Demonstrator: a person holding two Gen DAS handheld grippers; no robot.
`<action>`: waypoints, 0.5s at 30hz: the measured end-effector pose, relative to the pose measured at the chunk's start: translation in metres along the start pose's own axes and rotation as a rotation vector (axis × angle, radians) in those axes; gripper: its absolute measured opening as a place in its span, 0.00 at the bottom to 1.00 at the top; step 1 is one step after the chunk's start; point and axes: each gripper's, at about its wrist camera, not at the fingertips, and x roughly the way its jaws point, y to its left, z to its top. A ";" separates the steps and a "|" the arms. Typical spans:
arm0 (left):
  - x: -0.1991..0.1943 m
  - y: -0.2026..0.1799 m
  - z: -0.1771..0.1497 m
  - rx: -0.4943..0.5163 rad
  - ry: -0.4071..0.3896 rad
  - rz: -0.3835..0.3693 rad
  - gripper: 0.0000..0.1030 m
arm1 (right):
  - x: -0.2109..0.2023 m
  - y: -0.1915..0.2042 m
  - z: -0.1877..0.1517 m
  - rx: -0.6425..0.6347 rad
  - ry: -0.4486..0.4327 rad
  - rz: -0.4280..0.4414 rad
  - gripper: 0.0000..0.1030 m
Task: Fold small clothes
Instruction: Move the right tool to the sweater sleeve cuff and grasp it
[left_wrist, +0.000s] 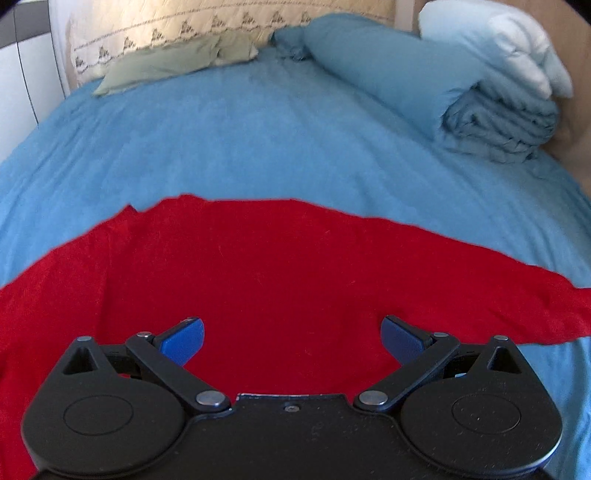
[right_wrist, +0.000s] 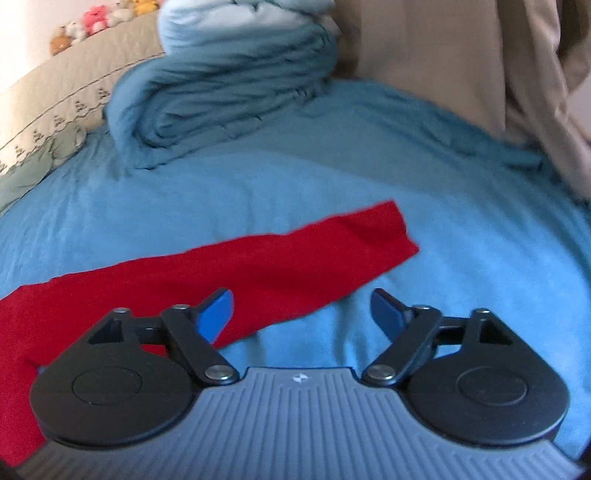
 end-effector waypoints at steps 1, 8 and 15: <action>0.007 0.003 0.000 -0.003 0.008 0.012 1.00 | 0.010 -0.004 -0.003 0.019 0.005 0.003 0.86; 0.026 0.025 0.000 -0.037 0.019 0.055 1.00 | 0.040 -0.019 -0.021 0.168 -0.050 0.051 0.70; 0.029 0.044 0.002 -0.056 0.023 0.074 1.00 | 0.039 -0.023 -0.018 0.241 -0.076 0.071 0.22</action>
